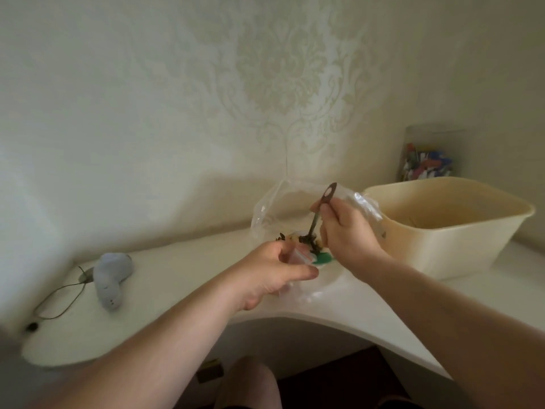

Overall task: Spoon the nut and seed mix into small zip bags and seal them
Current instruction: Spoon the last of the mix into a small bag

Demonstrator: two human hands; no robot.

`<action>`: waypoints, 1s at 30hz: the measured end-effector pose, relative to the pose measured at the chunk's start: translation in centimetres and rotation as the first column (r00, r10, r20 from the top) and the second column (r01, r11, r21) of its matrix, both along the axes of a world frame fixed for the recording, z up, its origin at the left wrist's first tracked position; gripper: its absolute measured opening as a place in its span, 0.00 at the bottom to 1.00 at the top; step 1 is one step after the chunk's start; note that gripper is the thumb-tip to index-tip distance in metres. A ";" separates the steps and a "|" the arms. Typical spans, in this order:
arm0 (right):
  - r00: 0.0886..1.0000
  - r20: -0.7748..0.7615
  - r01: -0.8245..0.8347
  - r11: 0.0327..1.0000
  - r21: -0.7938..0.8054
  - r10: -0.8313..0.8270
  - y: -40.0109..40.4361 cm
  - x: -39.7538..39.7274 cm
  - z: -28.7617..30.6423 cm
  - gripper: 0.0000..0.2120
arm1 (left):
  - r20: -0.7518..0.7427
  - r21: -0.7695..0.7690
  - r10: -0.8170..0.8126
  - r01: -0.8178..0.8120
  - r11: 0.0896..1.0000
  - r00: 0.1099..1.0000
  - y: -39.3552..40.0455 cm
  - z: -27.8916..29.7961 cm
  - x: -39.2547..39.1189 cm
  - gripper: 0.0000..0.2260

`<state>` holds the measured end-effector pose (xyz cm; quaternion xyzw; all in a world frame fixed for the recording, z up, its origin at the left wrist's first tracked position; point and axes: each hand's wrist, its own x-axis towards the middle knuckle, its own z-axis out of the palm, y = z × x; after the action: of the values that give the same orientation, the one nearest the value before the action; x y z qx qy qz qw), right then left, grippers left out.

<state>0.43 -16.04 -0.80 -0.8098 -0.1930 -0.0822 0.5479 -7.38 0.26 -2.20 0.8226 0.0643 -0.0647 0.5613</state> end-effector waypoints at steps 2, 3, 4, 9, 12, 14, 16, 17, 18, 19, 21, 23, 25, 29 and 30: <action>0.979 -0.201 -0.010 0.986 0.166 0.044 0.2 -0.3 0.3 0.10 | 0.010 -0.014 0.003 -0.003 1.000 1.000 0.2 -0.2 -0.1 0.26; 0.966 -0.246 -0.022 0.978 0.206 0.073 0.2 -0.3 0.5 0.10 | 0.014 -0.043 -0.003 0.004 0.999 1.000 0.4 -0.1 -0.2 0.24; 0.963 -0.255 -0.031 0.974 0.226 0.090 0.2 -0.3 0.7 0.09 | 0.020 -0.086 -0.010 0.012 0.996 1.000 0.5 0.1 -0.2 0.22; 0.993 0.087 0.096 0.971 -0.221 -0.078 -0.2 0.1 0.6 0.18 | 0.194 -0.076 -0.006 0.022 0.997 0.981 1.6 3.2 0.2 0.25; 0.980 0.191 0.124 0.922 -0.368 -0.056 -0.8 0.5 0.9 0.22 | 0.390 0.577 -0.133 -0.129 0.807 0.911 3.1 4.5 0.6 0.32; 0.972 0.236 0.119 0.899 -0.421 -0.018 -1.1 0.7 1.0 0.21 | 0.432 0.780 -0.220 -0.240 0.577 0.875 3.7 4.4 1.2 0.29; 0.947 0.322 0.143 0.884 -0.446 0.009 -1.3 0.9 1.0 0.18 | 0.360 0.792 -0.163 -0.209 0.574 0.918 3.9 3.7 2.1 0.26; 0.933 0.359 0.151 0.882 -0.446 0.022 -1.3 0.8 1.2 0.18 | 0.288 0.781 -0.105 -0.170 0.601 0.952 3.9 3.1 2.5 0.24; 0.922 0.385 0.146 0.888 -0.436 0.037 -1.3 0.7 1.2 0.18 | 0.202 0.769 -0.063 -0.119 0.628 0.977 3.9 2.6 2.9 0.23; 0.919 0.391 0.133 0.894 -0.428 0.051 -1.3 0.5 1.4 0.20 | 0.125 0.761 -0.038 -0.072 0.645 0.991 3.8 2.1 3.3 0.20; 0.918 0.389 0.113 0.894 -0.433 0.072 -1.2 0.3 1.7 0.21 | 0.042 0.766 -0.037 -0.008 0.642 0.998 3.8 1.1 4.1 0.13; 0.916 0.389 0.101 0.888 -0.449 0.093 -1.2 0.3 1.7 0.22 | 0.051 0.780 -0.029 -0.022 0.625 0.998 3.7 0.4 4.8 0.12; 0.920 0.383 0.104 0.883 -0.457 0.090 -1.1 0.5 1.7 0.22 | 0.083 0.789 -0.032 -0.046 0.612 0.996 3.4 0.2 5.2 0.07; 0.948 0.315 0.104 0.906 -0.410 0.034 -1.2 0.4 1.8 0.23 | 0.175 0.749 -0.071 -0.085 0.658 0.982 2.7 0.9 5.3 0.07; 0.954 0.299 0.112 0.913 -0.391 0.011 -1.3 0.3 1.8 0.23 | 0.230 0.726 -0.055 -0.134 0.675 0.972 2.8 1.3 5.4 0.05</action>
<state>0.75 -17.36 0.99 -0.8887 -0.2641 -0.1745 0.3316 -1.95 3.02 -0.90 0.9787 0.0365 0.0757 0.1871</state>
